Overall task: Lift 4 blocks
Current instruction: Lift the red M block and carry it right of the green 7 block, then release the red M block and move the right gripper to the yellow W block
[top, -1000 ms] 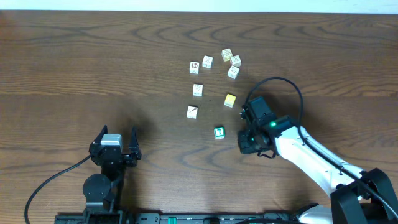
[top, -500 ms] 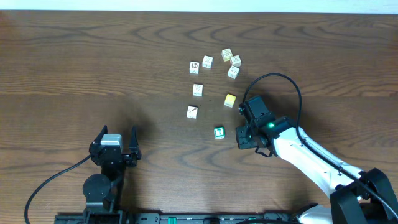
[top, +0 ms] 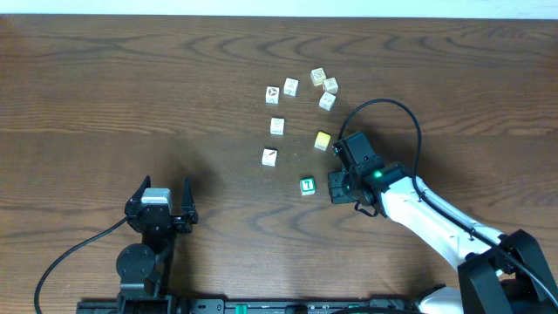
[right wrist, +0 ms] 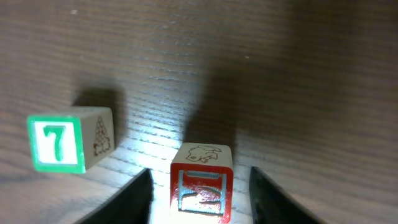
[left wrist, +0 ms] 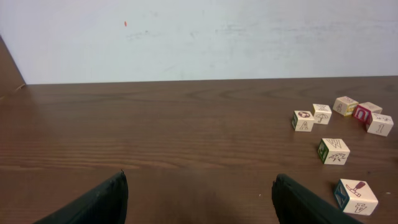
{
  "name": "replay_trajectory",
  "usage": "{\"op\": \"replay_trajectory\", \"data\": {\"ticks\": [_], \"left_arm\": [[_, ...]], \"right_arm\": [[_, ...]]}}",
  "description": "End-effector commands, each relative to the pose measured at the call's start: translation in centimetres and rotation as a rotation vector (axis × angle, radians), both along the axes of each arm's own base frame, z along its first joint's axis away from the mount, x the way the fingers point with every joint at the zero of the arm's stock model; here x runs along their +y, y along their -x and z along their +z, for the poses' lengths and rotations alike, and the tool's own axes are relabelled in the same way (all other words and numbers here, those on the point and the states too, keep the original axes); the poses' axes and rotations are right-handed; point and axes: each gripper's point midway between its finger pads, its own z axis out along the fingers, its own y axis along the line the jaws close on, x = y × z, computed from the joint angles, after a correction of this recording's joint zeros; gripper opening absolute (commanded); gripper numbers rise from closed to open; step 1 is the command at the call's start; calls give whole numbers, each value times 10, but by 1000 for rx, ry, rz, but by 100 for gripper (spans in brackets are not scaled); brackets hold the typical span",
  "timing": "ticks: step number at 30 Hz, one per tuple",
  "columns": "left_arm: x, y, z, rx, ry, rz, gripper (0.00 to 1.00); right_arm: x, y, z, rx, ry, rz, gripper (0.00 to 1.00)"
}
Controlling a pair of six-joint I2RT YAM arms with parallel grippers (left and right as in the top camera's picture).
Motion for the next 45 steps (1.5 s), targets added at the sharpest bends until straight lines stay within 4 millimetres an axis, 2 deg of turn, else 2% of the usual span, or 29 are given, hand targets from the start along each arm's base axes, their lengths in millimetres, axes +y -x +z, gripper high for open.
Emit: {"op": "replay_trajectory", "data": {"ticks": [1,4,13,17,20,22,26,33,36,45], "left_arm": [[2,1,-15,48,4,8,74],[2,1,-15,48,4,8,74],[2,1,-15,48,4,8,74],[2,1,-15,48,4,8,74],[2,1,-15,48,4,7,75],[2,1,-15,48,4,8,74],[2,1,-15,48,4,7,74],[2,1,-15,48,4,8,74],[2,1,-15,48,4,8,74],[2,1,-15,48,4,7,75]], "right_arm": [[2,-1,-1,-10,8,-2,63],[5,-5,5,-20,3,-2,65],[19,-30,41,-77,-31,-9,69],[19,-43,53,-105,-61,-133,70],[9,-50,53,-128,-55,-266,71],[13,-56,53,-140,-81,-293,72],[26,-70,48,-161,-140,-310,72],[34,-84,22,-149,-164,-371,67],[36,-88,19,-155,-171,-374,63],[39,-101,15,-196,-194,-413,63]]}}
